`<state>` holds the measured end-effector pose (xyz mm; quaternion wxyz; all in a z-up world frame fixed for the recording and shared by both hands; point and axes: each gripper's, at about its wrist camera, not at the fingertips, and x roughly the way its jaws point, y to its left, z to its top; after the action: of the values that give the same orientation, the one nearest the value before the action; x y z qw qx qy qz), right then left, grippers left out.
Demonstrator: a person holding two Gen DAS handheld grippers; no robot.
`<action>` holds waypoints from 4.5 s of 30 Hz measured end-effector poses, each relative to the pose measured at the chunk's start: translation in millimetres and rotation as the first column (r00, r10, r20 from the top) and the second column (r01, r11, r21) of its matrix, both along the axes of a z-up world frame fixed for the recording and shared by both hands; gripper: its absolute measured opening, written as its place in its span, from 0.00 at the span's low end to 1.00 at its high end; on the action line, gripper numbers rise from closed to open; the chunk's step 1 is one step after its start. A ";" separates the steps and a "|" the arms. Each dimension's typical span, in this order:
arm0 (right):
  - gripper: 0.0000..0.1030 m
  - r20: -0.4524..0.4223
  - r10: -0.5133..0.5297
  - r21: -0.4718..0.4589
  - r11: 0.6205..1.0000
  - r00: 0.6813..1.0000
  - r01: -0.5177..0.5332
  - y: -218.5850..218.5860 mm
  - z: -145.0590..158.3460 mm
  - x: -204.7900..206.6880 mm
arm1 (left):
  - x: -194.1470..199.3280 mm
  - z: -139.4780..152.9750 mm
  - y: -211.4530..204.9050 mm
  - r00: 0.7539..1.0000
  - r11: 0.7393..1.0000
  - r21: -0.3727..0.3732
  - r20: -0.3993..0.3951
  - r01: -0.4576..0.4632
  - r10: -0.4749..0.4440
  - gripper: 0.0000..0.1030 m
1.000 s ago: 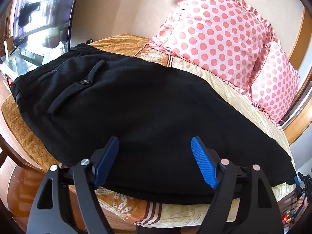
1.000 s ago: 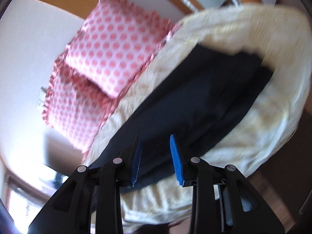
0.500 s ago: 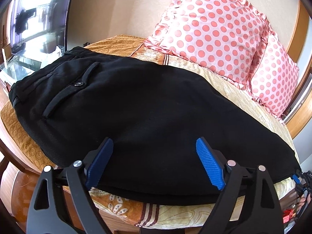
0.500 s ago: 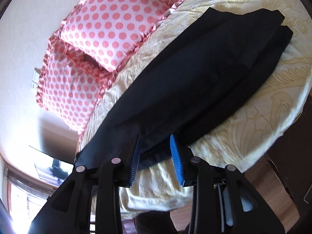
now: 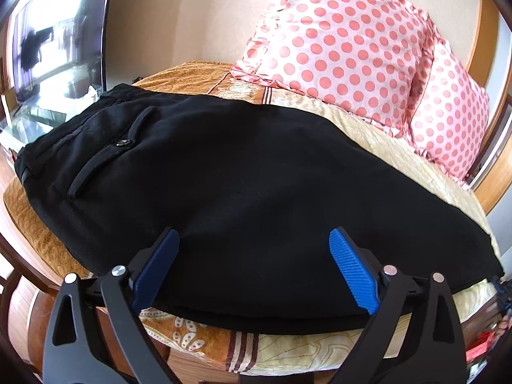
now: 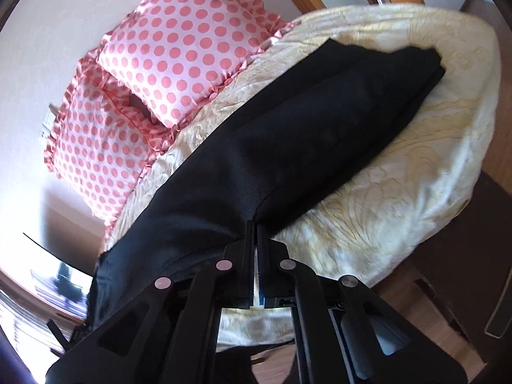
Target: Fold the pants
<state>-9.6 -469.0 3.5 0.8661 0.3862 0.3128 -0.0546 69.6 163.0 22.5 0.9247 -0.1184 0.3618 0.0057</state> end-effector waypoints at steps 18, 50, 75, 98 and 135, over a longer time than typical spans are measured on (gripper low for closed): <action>0.45 -0.109 -0.160 -0.593 0.803 0.981 0.065 -94.5 66.0 104.4 | -2.5 -1.3 -2.8 1.000 1.000 0.022 0.023 0.012 -0.013 0.96; 0.37 -0.191 -0.086 -0.755 0.649 0.978 -0.091 -44.0 70.1 164.0 | -5.3 -0.8 0.3 0.998 0.999 -0.009 0.060 0.034 -0.033 0.98; 0.32 -0.407 0.844 -0.553 0.076 0.349 -0.830 363.1 25.3 281.4 | -28.8 -12.8 -16.4 0.983 0.971 0.208 0.116 0.119 -0.146 0.98; 0.30 -0.306 0.760 -0.661 0.264 0.574 -0.703 312.9 60.4 275.2 | -40.2 0.9 -17.5 0.975 0.976 0.189 0.171 0.112 -0.145 0.98; 0.68 -0.061 0.119 -0.429 0.893 0.991 -0.133 37.1 72.2 121.0 | -16.1 -23.3 -77.9 0.947 0.946 0.172 0.119 0.276 -0.298 0.98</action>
<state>111.4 -431.9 75.7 0.9265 0.1626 0.3315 -0.0727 53.5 85.1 -0.8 0.9456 0.0071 0.3062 -0.1100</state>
